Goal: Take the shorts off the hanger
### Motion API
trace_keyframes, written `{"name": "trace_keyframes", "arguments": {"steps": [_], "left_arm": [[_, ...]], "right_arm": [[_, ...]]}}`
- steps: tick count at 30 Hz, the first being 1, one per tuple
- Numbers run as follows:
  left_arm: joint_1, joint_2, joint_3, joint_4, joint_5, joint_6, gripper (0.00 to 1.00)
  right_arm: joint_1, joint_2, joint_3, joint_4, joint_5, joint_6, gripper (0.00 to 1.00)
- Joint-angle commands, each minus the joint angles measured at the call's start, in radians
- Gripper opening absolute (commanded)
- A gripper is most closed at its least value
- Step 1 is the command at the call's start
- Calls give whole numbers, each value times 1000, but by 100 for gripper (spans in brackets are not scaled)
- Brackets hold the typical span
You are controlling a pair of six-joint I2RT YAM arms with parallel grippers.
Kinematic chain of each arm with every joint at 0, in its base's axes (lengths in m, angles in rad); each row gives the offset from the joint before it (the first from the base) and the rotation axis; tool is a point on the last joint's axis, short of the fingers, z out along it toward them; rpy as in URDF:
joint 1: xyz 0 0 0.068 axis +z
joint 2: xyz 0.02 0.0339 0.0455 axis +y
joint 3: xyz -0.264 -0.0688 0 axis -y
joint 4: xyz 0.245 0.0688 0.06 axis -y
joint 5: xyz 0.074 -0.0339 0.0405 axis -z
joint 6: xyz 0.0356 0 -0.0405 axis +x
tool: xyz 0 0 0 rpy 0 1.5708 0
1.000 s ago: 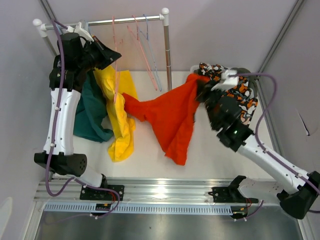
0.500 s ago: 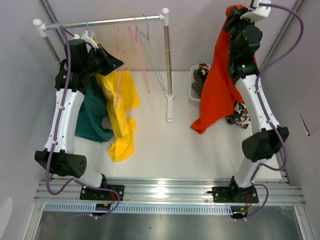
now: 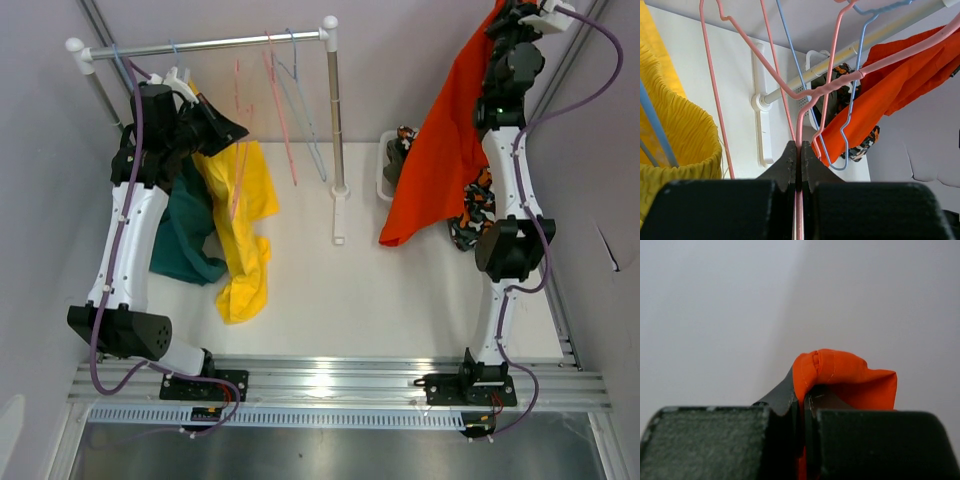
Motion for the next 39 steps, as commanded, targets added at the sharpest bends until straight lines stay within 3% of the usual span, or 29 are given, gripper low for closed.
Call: {"name": "trace_keyframes", "arguments": {"steps": [1, 5, 6, 7, 8, 9, 10, 15, 19, 27, 31, 37, 39], "left_arm": [[4, -34, 6, 49, 11, 15, 0], [2, -19, 10, 63, 18, 0, 0], [2, -17, 18, 61, 18, 0, 0], [1, -11, 26, 58, 17, 0, 0], [1, -4, 47, 55, 12, 0, 0], [-1, 3, 58, 49, 9, 1, 0], [-2, 10, 69, 43, 9, 1, 0], [-8, 85, 188, 11, 8, -3, 0], [-11, 136, 302, -6, 17, -26, 0], [-14, 274, 483, -5, -8, -71, 0], [-16, 329, 454, 4, 4, -99, 0], [-34, 268, 324, 46, -37, -92, 0], [-39, 239, 308, 43, -37, -86, 5]], "right_arm": [[-8, -102, -159, 202, -21, 4, 0], [-9, -195, -540, 289, -46, 45, 0], [-9, -218, -683, 294, -53, 67, 14], [-9, -264, -750, 295, -67, 96, 36], [-9, -286, -812, 288, -79, 152, 63], [-9, -309, -911, 274, -74, 183, 96], [-9, -350, -957, 265, -67, 217, 99], [12, -531, -1253, 324, -58, 350, 99], [51, -707, -1512, 368, -69, 368, 99], [130, -1061, -1786, 265, -69, 410, 99], [205, -1218, -1875, 184, -26, 388, 99], [261, -1350, -1909, 73, -34, 346, 99], [273, -1366, -1907, 47, -31, 335, 99]]}}
